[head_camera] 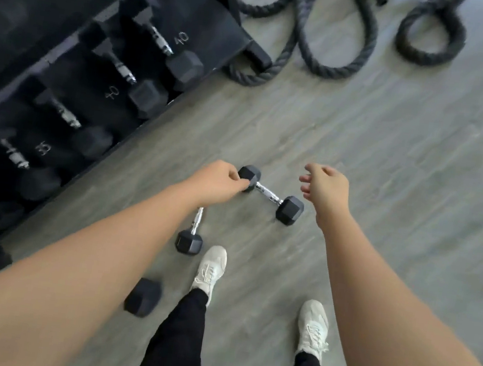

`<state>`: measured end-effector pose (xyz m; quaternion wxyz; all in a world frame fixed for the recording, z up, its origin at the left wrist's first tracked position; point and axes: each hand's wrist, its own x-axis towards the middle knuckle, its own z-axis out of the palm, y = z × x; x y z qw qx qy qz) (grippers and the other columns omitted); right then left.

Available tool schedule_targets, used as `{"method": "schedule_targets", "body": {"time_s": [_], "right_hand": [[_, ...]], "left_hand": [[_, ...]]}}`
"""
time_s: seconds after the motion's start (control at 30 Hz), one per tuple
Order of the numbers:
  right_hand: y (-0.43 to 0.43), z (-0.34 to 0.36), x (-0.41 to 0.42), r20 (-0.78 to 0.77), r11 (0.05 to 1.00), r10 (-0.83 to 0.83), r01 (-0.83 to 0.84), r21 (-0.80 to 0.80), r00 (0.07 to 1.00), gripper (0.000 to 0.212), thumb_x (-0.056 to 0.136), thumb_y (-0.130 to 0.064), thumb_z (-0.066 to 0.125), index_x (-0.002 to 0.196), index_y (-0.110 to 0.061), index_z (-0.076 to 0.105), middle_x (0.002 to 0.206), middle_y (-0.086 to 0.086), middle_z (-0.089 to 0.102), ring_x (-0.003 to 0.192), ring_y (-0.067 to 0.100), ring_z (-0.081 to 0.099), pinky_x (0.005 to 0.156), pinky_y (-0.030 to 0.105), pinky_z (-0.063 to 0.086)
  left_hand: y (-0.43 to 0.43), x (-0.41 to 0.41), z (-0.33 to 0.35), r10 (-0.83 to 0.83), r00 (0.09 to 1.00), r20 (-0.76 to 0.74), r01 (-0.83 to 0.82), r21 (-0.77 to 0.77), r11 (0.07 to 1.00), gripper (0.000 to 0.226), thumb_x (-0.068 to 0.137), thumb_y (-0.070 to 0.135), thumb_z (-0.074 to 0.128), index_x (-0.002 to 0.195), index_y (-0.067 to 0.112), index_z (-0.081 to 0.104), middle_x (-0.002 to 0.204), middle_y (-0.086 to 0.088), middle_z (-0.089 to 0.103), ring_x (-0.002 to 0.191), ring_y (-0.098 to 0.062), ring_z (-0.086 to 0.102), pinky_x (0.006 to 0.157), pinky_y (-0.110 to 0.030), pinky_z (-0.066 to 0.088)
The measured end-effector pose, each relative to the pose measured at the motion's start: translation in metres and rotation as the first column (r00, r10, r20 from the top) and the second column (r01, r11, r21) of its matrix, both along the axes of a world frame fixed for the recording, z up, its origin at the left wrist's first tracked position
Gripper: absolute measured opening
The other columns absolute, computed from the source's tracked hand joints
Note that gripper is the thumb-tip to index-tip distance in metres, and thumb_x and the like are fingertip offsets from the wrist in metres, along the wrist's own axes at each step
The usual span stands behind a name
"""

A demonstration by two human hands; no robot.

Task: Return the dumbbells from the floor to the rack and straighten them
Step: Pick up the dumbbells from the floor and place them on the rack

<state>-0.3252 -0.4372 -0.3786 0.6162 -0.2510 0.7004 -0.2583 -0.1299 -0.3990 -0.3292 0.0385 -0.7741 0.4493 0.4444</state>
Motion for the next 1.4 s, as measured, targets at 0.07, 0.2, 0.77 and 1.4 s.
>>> {"method": "schedule_targets", "body": {"time_s": [0.07, 0.2, 0.77, 1.4], "right_hand": [[-0.009, -0.061, 0.013, -0.003, 0.998, -0.062, 0.062, -0.025, 0.998, 0.013, 0.094, -0.019, 0.058, 0.083, -0.016, 0.065, 0.073, 0.002, 0.064, 0.058, 0.014, 0.051, 0.057, 0.026, 0.044], [-0.021, -0.185, 0.04, -0.027, 0.98, -0.191, 0.189, -0.053, 0.981, 0.018, 0.094, -0.013, 0.056, 0.078, -0.015, 0.063, 0.073, 0.003, 0.061, 0.056, 0.013, 0.049, 0.054, 0.023, 0.043], [0.001, -0.488, 0.022, -0.325, 0.902, -0.427, 0.426, -0.078, 0.844, 0.041, 0.082, -0.048, 0.06, 0.107, -0.016, 0.067, 0.121, 0.006, 0.064, 0.108, 0.026, 0.06, 0.101, 0.044, 0.048], [-0.002, -0.493, 0.022, -0.117, 0.844, -0.484, 0.498, 0.199, 0.867, 0.022, 0.06, -0.026, 0.075, 0.078, -0.017, 0.066, 0.075, 0.005, 0.072, 0.061, 0.026, 0.065, 0.056, 0.032, 0.046]], "left_hand": [[-0.025, 0.013, -0.065, -0.027, 0.999, 0.04, 0.03, -0.066, 0.997, 0.025, 0.091, 0.042, 0.06, 0.087, 0.018, 0.067, 0.083, 0.001, 0.065, 0.079, -0.022, 0.059, 0.06, -0.03, 0.042], [-0.063, 0.034, -0.203, -0.005, 0.999, 0.045, 0.013, -0.182, 0.983, 0.024, 0.094, 0.039, 0.057, 0.082, 0.019, 0.062, 0.088, -0.005, 0.066, 0.086, -0.026, 0.06, 0.069, -0.032, 0.039], [-0.107, 0.054, -0.516, 0.343, 0.937, -0.063, -0.349, -0.147, 0.926, 0.092, 0.066, 0.069, 0.071, 0.137, 0.015, 0.048, 0.14, -0.007, 0.05, 0.123, -0.032, 0.049, 0.085, -0.039, 0.04], [-0.119, 0.054, -0.521, 0.522, 0.841, -0.141, -0.495, 0.187, 0.849, 0.034, 0.074, 0.045, 0.072, 0.081, 0.016, 0.057, 0.086, -0.012, 0.061, 0.078, -0.033, 0.059, 0.072, -0.055, 0.051]]}}
